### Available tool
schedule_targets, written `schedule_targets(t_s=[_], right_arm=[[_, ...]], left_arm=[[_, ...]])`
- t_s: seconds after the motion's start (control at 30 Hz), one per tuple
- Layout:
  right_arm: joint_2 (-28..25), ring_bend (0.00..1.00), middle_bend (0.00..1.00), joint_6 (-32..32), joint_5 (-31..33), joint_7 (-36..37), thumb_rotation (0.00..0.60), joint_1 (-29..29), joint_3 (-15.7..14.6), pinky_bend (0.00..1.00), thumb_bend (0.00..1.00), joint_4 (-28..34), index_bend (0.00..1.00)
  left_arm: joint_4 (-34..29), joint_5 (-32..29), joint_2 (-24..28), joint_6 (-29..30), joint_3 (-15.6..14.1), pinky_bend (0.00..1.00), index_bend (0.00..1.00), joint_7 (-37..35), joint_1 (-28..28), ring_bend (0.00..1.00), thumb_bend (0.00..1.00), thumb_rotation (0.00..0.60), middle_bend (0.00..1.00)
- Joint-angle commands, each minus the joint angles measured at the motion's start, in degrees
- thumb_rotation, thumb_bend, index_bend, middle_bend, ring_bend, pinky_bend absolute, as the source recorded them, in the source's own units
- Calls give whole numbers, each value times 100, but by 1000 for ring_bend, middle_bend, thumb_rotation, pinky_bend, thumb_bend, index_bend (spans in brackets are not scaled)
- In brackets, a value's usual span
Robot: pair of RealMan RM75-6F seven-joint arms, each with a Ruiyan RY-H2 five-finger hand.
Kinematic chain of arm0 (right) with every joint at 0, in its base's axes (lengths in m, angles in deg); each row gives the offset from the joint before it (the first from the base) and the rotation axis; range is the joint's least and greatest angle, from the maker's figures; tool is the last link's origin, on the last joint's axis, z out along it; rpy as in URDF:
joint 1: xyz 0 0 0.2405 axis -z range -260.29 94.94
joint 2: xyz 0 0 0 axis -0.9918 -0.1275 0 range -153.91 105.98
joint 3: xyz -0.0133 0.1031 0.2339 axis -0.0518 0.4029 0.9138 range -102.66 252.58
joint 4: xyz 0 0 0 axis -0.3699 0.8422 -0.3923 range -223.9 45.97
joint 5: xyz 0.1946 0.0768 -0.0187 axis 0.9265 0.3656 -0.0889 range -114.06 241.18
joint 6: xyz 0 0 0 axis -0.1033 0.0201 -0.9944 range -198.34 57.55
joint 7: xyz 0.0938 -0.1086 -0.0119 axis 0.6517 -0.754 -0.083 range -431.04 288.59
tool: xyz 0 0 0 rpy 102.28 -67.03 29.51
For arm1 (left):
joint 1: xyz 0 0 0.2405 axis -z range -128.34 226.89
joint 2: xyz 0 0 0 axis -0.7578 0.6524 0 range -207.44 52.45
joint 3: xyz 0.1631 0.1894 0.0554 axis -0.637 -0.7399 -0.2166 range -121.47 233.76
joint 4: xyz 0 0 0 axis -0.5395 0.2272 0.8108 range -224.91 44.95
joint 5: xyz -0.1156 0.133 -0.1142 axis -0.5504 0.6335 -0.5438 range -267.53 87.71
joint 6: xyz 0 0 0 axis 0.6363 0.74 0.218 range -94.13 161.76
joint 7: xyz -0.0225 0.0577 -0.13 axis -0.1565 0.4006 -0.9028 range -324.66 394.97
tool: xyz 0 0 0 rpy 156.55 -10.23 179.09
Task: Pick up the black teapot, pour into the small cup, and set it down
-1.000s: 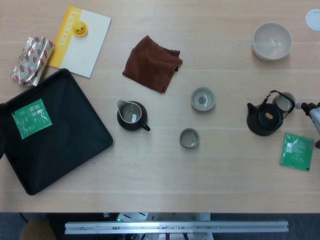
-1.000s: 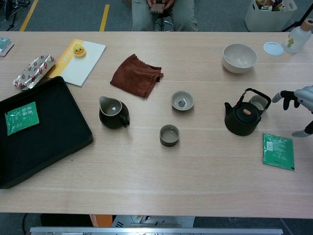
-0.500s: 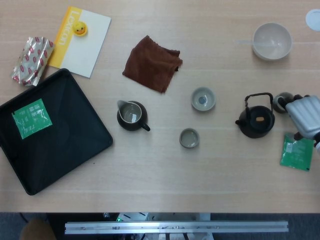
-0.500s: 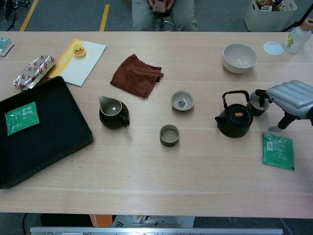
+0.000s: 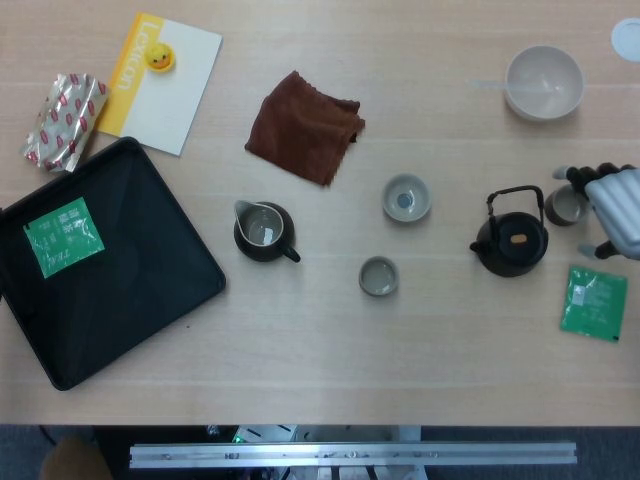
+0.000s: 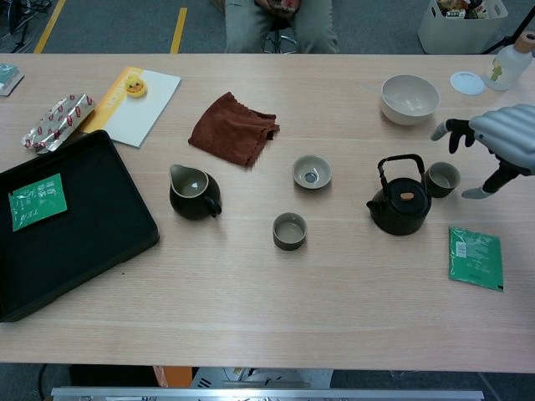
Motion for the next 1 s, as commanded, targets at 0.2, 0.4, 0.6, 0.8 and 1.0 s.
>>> schedule_targets(t_s=[0.2, 0.4, 0.6, 0.8, 1.0], right_arm=[[395, 276, 397, 177, -246, 124, 583, -316, 178, 246, 0, -347, 346], [709, 275, 401, 379, -199, 214, 524, -504, 261, 142, 0, -634, 383], [959, 274, 402, 416, -109, 242, 523, -605, 341, 141, 0, -838, 386], [1102, 274, 404, 593, 126, 228, 524, -703, 371, 141, 0, -967, 386], [1120, 274, 412, 726, 315, 276, 524, -769, 390, 141, 0, -946, 386]], left_arm=[[-109, -38, 73, 35, -11, 252, 165, 70, -43, 200, 396, 600, 238], [-149, -61, 91, 34, -25, 252, 165, 102, -68, 200, 396, 600, 238], [-164, -65, 109, 26, -6, 251, 165, 102, -55, 200, 396, 600, 238], [-173, -59, 106, 13, -5, 251, 165, 119, -48, 200, 396, 600, 238], [-197, -48, 116, 28, -2, 251, 165, 132, -52, 200, 396, 600, 238]])
